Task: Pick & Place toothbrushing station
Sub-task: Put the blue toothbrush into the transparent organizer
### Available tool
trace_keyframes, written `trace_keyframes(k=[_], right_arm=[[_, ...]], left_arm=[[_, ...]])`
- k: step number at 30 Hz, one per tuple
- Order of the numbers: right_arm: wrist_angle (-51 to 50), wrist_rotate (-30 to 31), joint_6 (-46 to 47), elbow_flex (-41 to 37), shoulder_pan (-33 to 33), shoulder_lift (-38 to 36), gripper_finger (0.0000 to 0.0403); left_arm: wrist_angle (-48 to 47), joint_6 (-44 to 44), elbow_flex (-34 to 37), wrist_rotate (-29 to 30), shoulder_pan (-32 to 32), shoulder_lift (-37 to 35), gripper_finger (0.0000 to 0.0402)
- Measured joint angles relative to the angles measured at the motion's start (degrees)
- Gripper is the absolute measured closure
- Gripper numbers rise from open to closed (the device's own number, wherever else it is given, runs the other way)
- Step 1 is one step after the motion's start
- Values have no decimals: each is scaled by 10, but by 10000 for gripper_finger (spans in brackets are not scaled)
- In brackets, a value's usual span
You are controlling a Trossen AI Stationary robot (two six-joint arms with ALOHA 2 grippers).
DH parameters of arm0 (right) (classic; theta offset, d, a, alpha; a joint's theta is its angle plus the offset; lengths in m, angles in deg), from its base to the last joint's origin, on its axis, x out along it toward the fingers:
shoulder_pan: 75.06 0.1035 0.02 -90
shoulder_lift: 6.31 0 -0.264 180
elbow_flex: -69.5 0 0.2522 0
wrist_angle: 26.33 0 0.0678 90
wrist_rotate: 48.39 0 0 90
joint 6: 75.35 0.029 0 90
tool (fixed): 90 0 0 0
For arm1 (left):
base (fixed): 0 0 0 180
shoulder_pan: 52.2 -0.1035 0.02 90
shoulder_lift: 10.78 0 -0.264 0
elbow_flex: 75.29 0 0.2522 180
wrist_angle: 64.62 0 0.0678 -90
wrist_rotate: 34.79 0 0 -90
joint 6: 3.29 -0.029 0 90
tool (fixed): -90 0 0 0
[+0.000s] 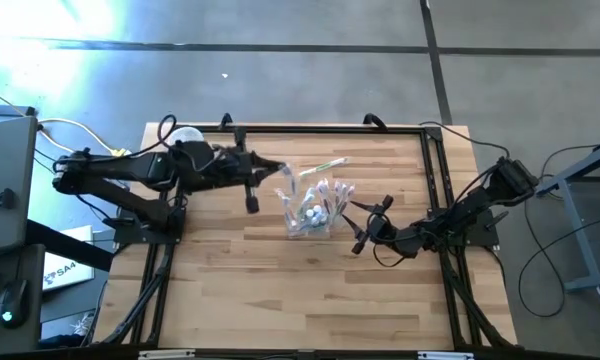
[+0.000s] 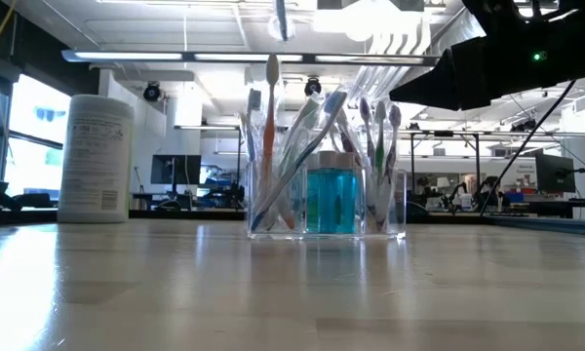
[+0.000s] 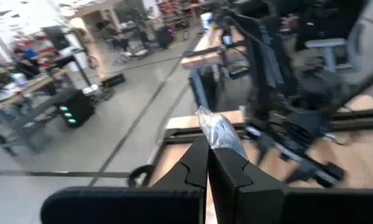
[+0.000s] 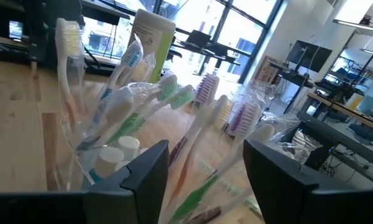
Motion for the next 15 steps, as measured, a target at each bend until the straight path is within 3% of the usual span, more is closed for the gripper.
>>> trace_keyframes(k=[8,15], right_arm=[[-2,0,1,0,3,0,202],[-13,-1,17,0,3,0,202]], left_arm=[[-26,29,14,28,39,10,401],[7,47,43,41,39,73,401]])
